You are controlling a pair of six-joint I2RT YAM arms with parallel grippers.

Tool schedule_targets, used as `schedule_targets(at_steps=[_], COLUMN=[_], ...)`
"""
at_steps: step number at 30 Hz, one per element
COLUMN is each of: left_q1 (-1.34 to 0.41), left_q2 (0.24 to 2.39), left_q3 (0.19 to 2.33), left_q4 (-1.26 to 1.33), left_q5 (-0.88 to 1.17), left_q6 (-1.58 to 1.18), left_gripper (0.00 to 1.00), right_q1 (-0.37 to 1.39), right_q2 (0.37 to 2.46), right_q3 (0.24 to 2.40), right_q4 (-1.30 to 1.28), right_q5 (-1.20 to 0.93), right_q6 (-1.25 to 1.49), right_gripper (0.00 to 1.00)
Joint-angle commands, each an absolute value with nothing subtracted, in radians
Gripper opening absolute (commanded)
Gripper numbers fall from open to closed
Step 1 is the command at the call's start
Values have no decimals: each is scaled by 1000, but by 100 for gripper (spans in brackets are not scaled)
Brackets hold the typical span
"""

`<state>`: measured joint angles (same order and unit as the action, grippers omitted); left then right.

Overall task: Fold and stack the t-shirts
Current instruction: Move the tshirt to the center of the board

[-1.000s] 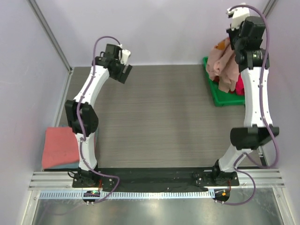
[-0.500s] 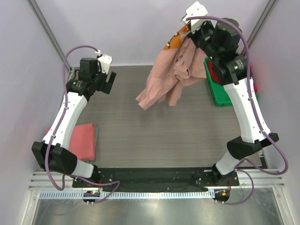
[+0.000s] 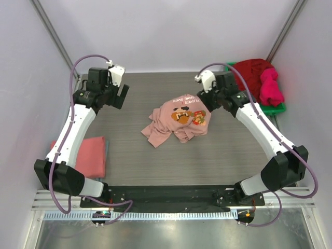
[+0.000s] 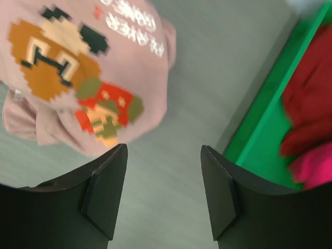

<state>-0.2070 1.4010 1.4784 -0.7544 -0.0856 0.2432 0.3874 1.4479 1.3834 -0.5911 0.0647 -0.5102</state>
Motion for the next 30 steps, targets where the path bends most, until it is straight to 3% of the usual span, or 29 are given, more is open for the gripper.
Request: schedule_targets(at_steps=[1, 5, 8, 13, 18, 30], left_q1=[-202, -202, -202, -202, -202, -202], left_q2=[1446, 1520, 1569, 1618, 1641, 1660], left_q3=[1526, 1592, 1617, 1644, 1638, 1621], left_q4=[-794, -857, -877, -885, -881, -868], left_q5=[-28, 64, 101, 104, 60, 17], left_q6=[224, 178, 141, 132, 144, 149], left_gripper=[89, 87, 86, 86, 85, 85], right_q1=[234, 102, 43, 31, 31, 77], right_q2=[1380, 1477, 1531, 1666, 1833, 2009], right_q3=[1369, 1261, 1171, 1184, 1284, 1433], right_q4=[-735, -874, -841, -795, -801, -755], right_q5=[-107, -432, -492, -564, -575, -417], right_q6=[-250, -154, -107, -126, -144, -133], right_gripper=[64, 58, 66, 66, 57, 53])
